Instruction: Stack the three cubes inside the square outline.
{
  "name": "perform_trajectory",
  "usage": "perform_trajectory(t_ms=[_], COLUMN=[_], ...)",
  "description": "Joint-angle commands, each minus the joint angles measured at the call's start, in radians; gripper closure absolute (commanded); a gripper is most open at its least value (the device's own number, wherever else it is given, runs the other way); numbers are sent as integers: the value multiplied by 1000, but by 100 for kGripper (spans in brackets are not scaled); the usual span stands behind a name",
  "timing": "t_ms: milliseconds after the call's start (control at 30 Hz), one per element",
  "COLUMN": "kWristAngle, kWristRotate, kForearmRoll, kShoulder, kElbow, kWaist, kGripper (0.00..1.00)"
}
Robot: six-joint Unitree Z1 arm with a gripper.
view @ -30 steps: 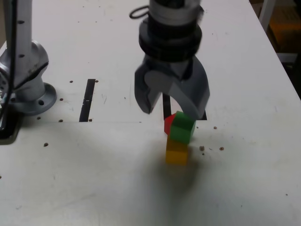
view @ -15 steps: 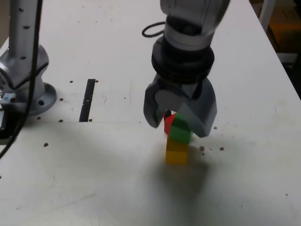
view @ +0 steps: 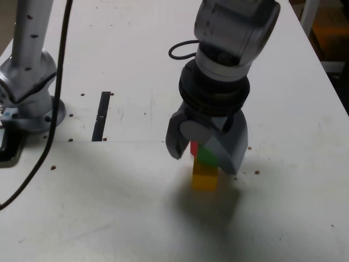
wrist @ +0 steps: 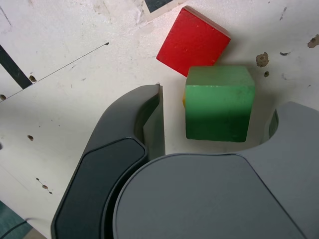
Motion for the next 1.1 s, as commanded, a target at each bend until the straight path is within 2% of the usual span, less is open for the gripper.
perform_trajectory(t_ms=[0,267,833,1067], kWristAngle=[-1,16,86,120], kWristRotate=[1,-16,-79,-124], kForearmRoll=[-3,-17,2,89], kShoulder=[5,6,-41,-96], kElbow=[4,8,-3,3], kWaist=[-2,-9,-30,-31], kGripper=[33,50,60,60])
